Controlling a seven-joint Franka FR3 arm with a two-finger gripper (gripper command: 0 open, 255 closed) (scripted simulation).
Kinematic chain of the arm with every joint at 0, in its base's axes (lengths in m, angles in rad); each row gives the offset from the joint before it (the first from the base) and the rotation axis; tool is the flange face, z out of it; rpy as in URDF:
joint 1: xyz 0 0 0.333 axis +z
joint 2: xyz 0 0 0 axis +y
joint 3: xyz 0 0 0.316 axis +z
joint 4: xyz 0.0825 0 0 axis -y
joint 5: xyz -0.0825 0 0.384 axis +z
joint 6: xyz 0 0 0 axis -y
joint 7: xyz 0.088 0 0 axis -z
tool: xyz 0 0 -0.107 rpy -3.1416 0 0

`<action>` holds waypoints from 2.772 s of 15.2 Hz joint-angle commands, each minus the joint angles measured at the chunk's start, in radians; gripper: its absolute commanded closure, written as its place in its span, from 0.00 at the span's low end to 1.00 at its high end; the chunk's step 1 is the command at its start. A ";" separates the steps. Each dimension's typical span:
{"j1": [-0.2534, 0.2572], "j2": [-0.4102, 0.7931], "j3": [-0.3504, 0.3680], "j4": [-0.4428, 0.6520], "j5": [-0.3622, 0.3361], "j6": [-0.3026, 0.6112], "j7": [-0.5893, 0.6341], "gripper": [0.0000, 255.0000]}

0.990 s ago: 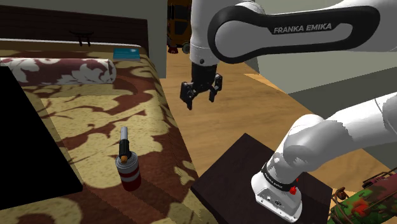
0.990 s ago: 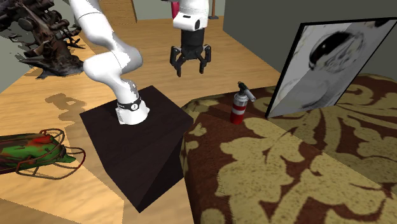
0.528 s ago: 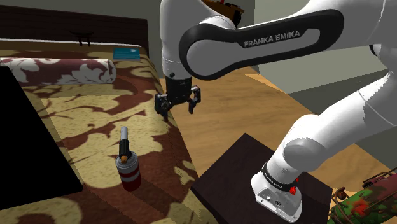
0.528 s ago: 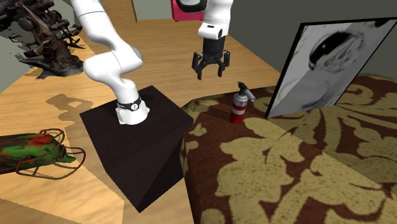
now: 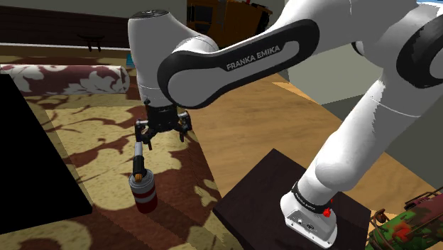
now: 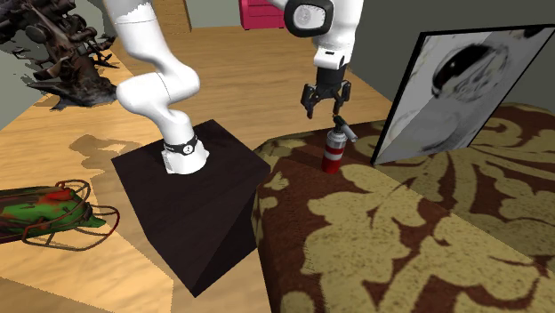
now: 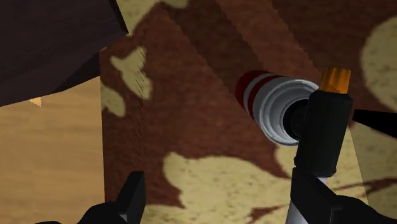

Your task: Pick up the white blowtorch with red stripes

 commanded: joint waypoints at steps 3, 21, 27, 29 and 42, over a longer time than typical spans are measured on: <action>0.040 0.185 0.029 0.128 -0.129 0.023 0.159 0.00; 0.108 0.352 0.001 0.181 -0.253 0.102 0.278 1.00; 0.105 0.340 0.006 0.193 -0.242 0.081 0.270 1.00; 0.101 0.328 0.010 0.206 -0.231 0.058 0.263 1.00; 0.090 0.272 0.028 0.295 -0.182 -0.072 0.226 1.00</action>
